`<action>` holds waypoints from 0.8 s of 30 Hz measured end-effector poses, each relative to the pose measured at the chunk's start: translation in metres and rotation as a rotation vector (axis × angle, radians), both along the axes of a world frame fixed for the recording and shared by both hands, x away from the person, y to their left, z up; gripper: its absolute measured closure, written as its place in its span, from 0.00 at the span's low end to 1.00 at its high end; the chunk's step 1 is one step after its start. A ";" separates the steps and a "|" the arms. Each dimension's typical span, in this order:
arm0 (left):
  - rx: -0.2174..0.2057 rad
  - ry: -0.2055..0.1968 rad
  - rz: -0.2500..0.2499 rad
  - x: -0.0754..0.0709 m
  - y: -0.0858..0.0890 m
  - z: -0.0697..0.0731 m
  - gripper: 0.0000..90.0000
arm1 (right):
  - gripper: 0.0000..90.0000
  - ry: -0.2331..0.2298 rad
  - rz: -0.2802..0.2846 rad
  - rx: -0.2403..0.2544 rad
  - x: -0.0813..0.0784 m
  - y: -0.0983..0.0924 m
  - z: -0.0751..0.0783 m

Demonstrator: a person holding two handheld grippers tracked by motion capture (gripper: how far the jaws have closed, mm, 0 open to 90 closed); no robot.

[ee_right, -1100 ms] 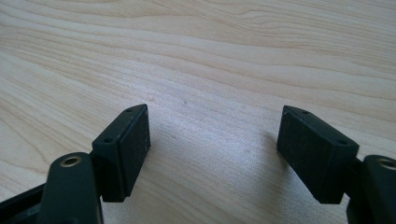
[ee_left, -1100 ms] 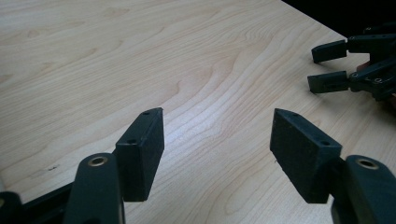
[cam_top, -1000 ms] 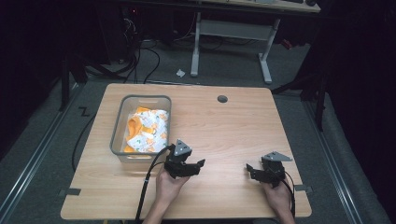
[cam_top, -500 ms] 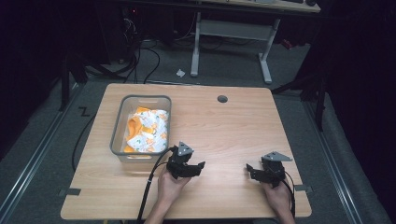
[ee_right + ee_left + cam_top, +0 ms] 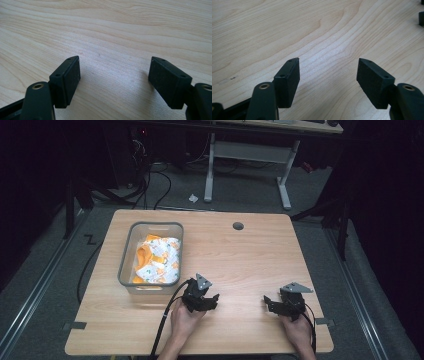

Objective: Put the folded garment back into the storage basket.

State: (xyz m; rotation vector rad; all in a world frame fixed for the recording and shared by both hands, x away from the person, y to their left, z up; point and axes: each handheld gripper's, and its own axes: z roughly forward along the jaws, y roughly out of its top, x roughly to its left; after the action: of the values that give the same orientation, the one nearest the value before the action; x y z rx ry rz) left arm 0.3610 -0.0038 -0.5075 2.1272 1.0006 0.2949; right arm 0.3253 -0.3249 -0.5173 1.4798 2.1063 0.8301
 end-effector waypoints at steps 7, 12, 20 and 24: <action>0.019 0.007 0.013 0.002 -0.001 -0.006 0.38 | 0.29 0.000 0.000 0.000 0.000 0.000 0.000; 0.039 0.011 0.019 0.004 -0.003 -0.011 0.38 | 0.29 0.000 0.000 0.000 0.000 0.000 0.000; 0.042 -0.041 0.023 -0.001 -0.006 -0.016 0.31 | 0.29 0.000 0.001 -0.001 0.000 0.000 0.000; 0.040 -0.040 0.028 -0.001 -0.007 -0.017 0.30 | 0.29 0.001 0.000 0.000 0.000 0.000 0.000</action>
State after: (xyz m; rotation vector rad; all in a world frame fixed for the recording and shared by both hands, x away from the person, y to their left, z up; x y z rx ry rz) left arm 0.3597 -0.0104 -0.5240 2.1355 1.0100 0.3732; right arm 0.3252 -0.3249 -0.5173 1.4802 2.1069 0.8294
